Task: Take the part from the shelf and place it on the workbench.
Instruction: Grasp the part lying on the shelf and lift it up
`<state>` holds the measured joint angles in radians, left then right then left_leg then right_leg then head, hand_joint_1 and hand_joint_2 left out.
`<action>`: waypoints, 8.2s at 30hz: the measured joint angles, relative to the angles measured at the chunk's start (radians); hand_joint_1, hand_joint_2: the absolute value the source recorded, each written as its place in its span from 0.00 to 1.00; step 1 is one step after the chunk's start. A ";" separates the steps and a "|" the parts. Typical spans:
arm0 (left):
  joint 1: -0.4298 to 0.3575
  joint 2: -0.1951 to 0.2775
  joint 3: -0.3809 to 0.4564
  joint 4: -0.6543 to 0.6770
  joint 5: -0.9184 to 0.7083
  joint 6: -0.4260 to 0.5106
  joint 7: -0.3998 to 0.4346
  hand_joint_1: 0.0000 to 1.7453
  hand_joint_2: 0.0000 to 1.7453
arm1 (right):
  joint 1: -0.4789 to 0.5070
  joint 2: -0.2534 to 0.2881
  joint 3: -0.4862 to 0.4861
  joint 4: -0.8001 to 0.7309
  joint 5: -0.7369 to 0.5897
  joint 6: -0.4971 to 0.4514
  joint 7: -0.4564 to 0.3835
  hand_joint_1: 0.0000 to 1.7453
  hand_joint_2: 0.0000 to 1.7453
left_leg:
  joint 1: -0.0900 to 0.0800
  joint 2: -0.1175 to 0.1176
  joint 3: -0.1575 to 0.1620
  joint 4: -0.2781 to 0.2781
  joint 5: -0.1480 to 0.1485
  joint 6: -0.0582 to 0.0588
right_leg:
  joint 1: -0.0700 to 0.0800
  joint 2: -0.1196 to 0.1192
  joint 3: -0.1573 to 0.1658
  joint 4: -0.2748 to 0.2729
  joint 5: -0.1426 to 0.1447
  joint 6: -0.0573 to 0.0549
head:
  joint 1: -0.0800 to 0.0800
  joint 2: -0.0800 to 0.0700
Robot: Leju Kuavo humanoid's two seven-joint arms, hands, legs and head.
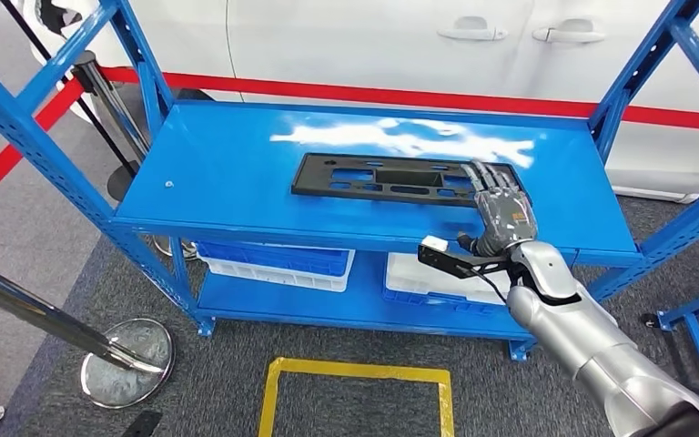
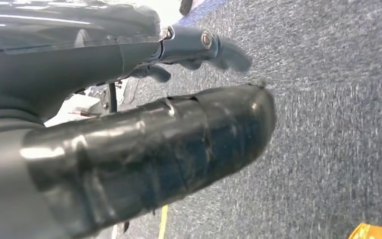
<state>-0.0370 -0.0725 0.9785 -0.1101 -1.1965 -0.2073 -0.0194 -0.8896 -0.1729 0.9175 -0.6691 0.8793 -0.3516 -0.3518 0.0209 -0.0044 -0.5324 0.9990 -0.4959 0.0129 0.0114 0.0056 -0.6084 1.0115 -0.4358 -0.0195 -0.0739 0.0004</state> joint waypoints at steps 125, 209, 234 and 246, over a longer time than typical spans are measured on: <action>-0.005 -0.012 0.001 -0.014 -0.014 -0.049 0.002 0.00 0.00 | -0.028 0.214 0.034 0.202 -0.039 0.014 0.031 0.00 1.00 | 0.021 0.001 0.034 -0.011 -0.010 0.002 | -0.039 -0.005 -0.090 0.137 0.005 0.052 | 0.009 0.000; 0.005 -0.015 0.048 -0.028 0.033 0.067 -0.056 0.00 1.00 | 0.043 0.077 -0.126 -0.291 -0.288 0.120 -0.047 1.00 1.00 | 0.011 0.004 0.042 -0.054 0.029 0.012 | -0.020 0.011 -0.026 0.013 0.002 0.029 | 0.019 0.000; -0.008 -0.015 0.048 -0.039 -0.010 0.099 -0.014 0.00 1.00 | 0.059 -0.113 -0.220 -0.596 -0.311 0.152 -0.080 1.00 1.00 | -0.020 0.050 0.037 0.064 -0.082 0.024 | -0.005 -0.042 -0.105 0.067 0.046 -0.014 | 0.017 0.000; -0.010 -0.008 0.045 -0.041 -0.025 0.104 -0.028 0.00 1.00 | 0.136 -0.181 -0.254 -0.642 -0.336 0.152 -0.086 1.00 1.00 | -0.020 -0.030 -0.079 0.017 0.067 0.041 | -0.018 -0.008 -0.104 0.285 -0.105 0.032 | 0.019 0.000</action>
<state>-0.0474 -0.0805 1.0239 -0.1507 -1.2217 -0.1030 -0.0469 -0.7536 -0.3538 0.6632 -1.3107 0.5430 -0.1995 -0.4376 0.0012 -0.0343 -0.6118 1.0165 -0.4285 0.0541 -0.0065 -0.0019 -0.7126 1.2963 -0.5403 0.0129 -0.0554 0.0004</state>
